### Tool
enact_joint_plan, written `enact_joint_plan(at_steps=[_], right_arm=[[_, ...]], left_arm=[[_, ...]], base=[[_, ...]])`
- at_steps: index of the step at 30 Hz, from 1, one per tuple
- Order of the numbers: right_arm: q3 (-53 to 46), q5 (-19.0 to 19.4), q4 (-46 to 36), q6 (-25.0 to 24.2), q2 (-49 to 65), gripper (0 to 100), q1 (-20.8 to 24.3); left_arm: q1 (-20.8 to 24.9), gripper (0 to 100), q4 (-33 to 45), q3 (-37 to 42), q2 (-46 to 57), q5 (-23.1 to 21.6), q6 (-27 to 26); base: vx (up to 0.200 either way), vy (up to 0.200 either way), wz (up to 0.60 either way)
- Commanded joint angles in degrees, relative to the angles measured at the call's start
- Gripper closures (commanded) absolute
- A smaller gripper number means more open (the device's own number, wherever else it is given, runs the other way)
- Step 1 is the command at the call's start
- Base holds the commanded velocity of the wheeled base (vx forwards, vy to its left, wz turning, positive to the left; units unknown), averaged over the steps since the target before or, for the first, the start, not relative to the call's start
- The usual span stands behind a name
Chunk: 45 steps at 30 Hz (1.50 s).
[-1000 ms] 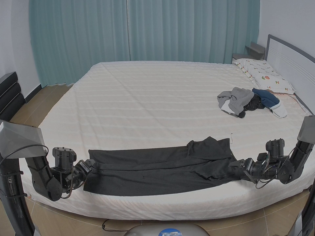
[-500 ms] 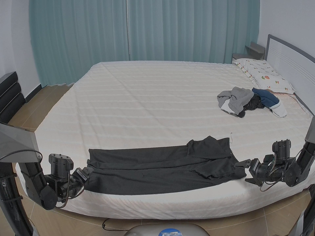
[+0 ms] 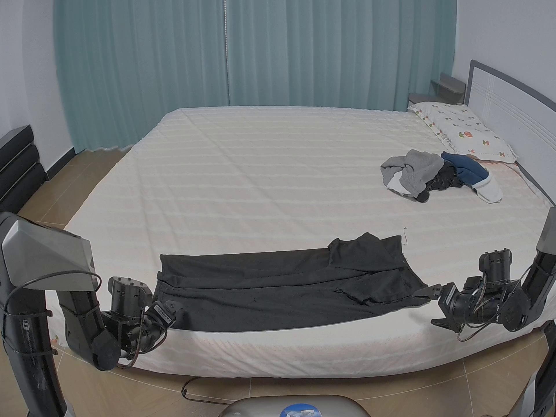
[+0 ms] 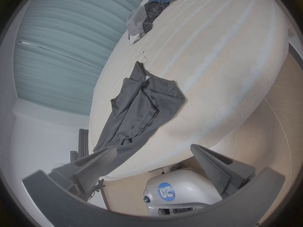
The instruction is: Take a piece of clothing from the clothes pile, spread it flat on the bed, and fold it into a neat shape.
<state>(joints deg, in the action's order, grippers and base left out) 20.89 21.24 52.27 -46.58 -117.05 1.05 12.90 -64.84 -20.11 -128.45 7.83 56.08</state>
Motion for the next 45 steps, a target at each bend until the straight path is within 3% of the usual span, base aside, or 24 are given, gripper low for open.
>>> enact_joint_plan(at_steps=[1,2,7,12,22,23,45], right_arm=[[0.4,-0.1,0.1,0.0,-1.3,0,0.3],[0.4,-0.5,0.1,0.0,-1.4,0,0.3],[1.9,-4.0,0.2,-0.7,-3.5,0,1.3],[4.7,-10.6,0.2,-7.0,-6.3,0,4.3],[6.0,-15.8,9.9,-7.4,-12.7,0,3.4],[6.0,-16.1,10.1,-7.4,-12.9,100,3.4],[4.2,-17.2,10.0,-6.9,-10.7,100,2.8]], left_arm=[[-0.1,0,0.2,-3.2,-3.5,0.7,-0.5],[-0.3,100,0.1,-3.3,-3.6,1.3,-0.8],[-0.4,100,-0.3,-2.4,-3.6,2.4,-1.1],[-0.8,100,-0.3,-0.7,-3.2,5.0,-0.8],[-0.8,100,-1.7,0.4,-2.9,5.0,-0.9],[-0.8,100,-1.8,0.4,-2.9,5.0,-0.9],[-3.0,100,-1.7,0.7,-2.4,4.6,-1.1]], base=[[0.000,0.000,0.00],[0.000,0.000,0.00],[0.000,0.000,0.00],[0.000,0.000,0.00],[0.000,0.000,0.00],[0.000,0.000,0.00],[0.000,0.000,0.00]])
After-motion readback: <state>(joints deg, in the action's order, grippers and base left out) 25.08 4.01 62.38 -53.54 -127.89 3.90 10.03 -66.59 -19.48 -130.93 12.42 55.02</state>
